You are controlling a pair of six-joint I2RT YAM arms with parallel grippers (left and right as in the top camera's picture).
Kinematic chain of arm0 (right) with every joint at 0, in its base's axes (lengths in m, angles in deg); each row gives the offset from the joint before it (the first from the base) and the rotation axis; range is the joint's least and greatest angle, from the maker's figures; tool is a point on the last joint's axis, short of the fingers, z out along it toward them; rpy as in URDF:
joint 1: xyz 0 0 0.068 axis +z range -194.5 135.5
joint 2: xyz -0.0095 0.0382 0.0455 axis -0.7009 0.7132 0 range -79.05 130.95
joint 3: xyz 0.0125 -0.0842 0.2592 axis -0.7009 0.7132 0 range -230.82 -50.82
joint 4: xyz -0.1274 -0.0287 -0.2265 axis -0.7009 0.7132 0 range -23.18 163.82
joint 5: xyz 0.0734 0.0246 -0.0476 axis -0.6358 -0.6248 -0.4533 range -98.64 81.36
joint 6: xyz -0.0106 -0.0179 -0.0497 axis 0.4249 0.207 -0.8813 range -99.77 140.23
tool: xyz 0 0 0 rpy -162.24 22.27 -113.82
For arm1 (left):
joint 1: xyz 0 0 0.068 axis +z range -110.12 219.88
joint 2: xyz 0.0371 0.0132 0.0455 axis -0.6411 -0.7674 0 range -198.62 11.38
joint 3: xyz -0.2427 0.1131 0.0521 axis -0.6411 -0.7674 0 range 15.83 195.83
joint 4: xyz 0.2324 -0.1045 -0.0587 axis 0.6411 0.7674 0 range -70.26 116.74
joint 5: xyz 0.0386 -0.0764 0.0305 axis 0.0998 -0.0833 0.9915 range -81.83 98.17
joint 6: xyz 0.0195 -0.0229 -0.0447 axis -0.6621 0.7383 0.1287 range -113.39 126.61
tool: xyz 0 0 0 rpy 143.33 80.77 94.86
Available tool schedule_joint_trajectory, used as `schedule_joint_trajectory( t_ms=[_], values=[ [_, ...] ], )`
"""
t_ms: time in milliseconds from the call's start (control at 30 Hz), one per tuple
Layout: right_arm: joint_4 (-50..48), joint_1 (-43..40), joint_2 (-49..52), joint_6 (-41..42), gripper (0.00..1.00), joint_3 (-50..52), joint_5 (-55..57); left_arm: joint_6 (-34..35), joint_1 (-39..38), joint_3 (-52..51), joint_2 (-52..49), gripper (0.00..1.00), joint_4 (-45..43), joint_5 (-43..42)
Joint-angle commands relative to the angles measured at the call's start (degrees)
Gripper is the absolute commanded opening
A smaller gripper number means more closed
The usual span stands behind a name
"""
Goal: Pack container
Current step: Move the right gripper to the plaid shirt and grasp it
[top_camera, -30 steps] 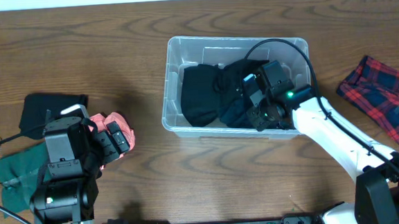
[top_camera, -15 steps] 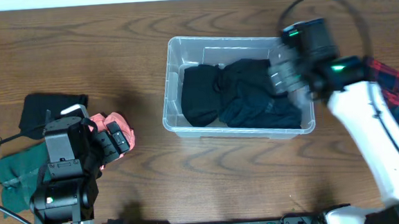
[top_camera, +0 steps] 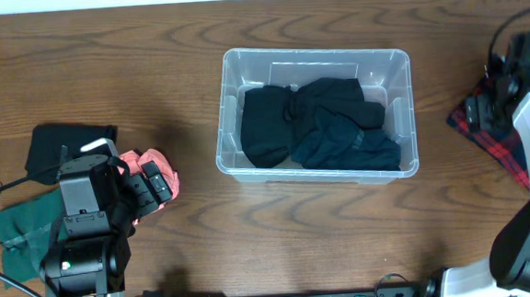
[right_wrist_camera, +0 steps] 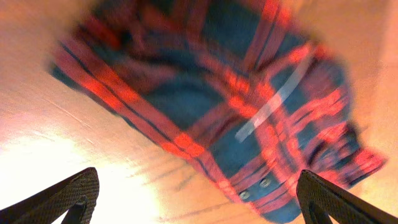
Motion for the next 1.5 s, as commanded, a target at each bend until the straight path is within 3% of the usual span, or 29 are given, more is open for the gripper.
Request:
schedule_joint_trajectory(
  t_ms=[0,267,533,967,1467],
  values=[
    [-2.9,-2.4,0.4,-1.8,0.99,4.1,0.8,0.1,0.3,1.2,-0.1,0.98,0.2,0.7],
    [-13.7,-7.0,0.4,-4.7,0.99,14.8,4.3,0.1,0.3,1.2,-0.1,0.98,0.2,0.7],
    [-23.0,-10.9,1.2,-12.0,0.99,16.7,5.1,0.1,0.3,1.2,-0.1,0.98,0.3,0.7],
    [-20.9,-11.6,5.2,-17.0,0.99,16.7,-10.2,0.1,0.3,1.2,-0.1,0.98,0.8,0.7],
    [-26.1,-13.6,10.4,-20.2,0.99,16.7,-5.0,0.1,0.3,1.2,-0.1,0.98,1.1,0.7]
  ],
)
